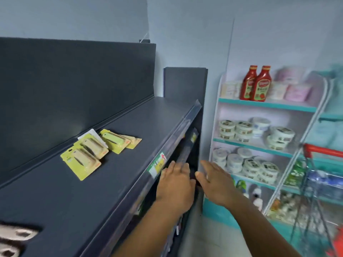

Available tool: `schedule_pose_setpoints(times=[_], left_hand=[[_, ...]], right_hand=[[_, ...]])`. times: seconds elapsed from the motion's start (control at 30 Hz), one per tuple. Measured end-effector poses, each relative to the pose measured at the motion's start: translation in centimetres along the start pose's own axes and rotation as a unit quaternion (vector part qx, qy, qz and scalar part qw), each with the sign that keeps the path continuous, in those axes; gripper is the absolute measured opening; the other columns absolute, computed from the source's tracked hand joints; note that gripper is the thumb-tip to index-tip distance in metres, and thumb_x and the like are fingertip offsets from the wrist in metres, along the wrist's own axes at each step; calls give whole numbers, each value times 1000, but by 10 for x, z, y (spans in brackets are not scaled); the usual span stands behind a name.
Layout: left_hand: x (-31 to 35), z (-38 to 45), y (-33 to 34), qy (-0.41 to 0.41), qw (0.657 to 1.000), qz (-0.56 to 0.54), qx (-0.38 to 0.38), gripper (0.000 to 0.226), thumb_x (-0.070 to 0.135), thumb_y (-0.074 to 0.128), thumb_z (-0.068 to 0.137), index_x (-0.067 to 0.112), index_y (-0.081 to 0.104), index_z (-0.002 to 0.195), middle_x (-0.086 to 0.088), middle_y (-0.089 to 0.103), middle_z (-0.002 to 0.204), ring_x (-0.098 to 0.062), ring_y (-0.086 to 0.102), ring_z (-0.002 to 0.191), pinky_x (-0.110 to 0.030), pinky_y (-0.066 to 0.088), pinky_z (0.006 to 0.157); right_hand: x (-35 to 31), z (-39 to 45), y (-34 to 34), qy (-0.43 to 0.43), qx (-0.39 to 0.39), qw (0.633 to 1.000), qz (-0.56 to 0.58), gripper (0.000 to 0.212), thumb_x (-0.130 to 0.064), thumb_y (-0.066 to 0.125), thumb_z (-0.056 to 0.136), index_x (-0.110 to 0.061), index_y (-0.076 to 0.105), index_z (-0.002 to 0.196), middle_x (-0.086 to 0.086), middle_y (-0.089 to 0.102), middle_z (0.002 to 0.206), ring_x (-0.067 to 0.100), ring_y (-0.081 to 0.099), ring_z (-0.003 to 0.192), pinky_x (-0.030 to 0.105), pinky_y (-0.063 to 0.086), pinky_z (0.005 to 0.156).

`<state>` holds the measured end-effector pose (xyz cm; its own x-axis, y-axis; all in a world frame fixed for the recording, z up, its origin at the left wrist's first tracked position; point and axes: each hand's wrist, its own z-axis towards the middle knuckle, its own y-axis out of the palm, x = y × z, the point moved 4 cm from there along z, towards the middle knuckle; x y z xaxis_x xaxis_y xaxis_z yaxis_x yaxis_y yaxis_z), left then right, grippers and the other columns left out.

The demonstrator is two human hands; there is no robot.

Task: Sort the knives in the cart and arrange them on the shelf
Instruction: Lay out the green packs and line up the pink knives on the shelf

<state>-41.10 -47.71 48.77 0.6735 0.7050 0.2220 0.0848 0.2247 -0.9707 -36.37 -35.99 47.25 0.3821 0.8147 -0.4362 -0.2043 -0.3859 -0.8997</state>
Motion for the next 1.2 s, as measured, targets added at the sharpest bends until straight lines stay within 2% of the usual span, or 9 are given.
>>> schedule_pose_setpoints(times=[0.13,0.3,0.4,0.43,0.53,0.6,0.83,1.03,1.2], left_hand=[[30,-5,46,43,998,-2,-40,59,36,33,100,16,13,152,-2,15,159,-18,9,147,-34,9,119],[81,-4,107,114,988,-21,-104,59,37,32,100,15,16,152,-1,20,157,-18,15,145,-31,13,117],[120,0,147,153,975,-32,-158,60,37,34,99,15,15,151,-2,19,157,-17,15,145,-31,12,118],[134,1,161,164,970,-34,-175,60,38,34,99,15,14,152,-2,18,158,-17,14,145,-32,12,119],[177,3,197,185,956,-43,-222,61,41,37,99,19,16,151,0,20,157,-18,16,144,-36,17,118],[206,6,216,204,946,-44,-247,60,41,38,98,20,17,151,2,21,157,-18,19,143,-36,21,117],[308,19,252,323,904,-29,-280,57,38,38,99,20,19,150,2,23,155,-17,20,142,-31,21,115],[389,26,278,428,852,-25,-300,57,36,37,99,19,18,150,-1,29,151,-19,28,138,-32,25,113],[440,41,317,485,808,-13,-335,60,36,39,100,15,16,151,-5,27,153,-20,25,140,-33,24,115]], right_hand=[[61,-36,10,87,7,996,15,53,-42,33,100,-21,27,149,1,29,155,19,24,142,35,22,115],[144,-84,29,196,-4,980,29,58,-48,32,99,-24,23,151,-2,27,156,17,24,143,37,22,115],[192,-109,35,259,18,964,63,78,-65,19,84,-23,28,149,-2,33,153,17,29,141,38,26,114],[209,-118,35,280,24,957,75,77,-65,20,85,-23,28,149,-1,34,153,18,30,140,39,27,114],[260,-142,36,331,54,937,95,53,-44,37,98,-21,32,145,0,39,149,19,36,136,36,29,112],[290,-157,37,365,67,923,99,53,-42,37,99,-22,29,147,-1,35,152,18,33,138,36,26,113],[380,-210,49,480,66,863,140,59,-45,36,99,-23,20,151,-2,27,156,16,25,143,36,22,116],[429,-250,51,575,107,791,178,59,-46,37,99,-22,22,151,0,30,155,19,30,141,37,25,114],[464,-266,52,642,136,730,188,59,-45,38,98,-20,23,150,5,34,153,23,35,138,37,28,112]])
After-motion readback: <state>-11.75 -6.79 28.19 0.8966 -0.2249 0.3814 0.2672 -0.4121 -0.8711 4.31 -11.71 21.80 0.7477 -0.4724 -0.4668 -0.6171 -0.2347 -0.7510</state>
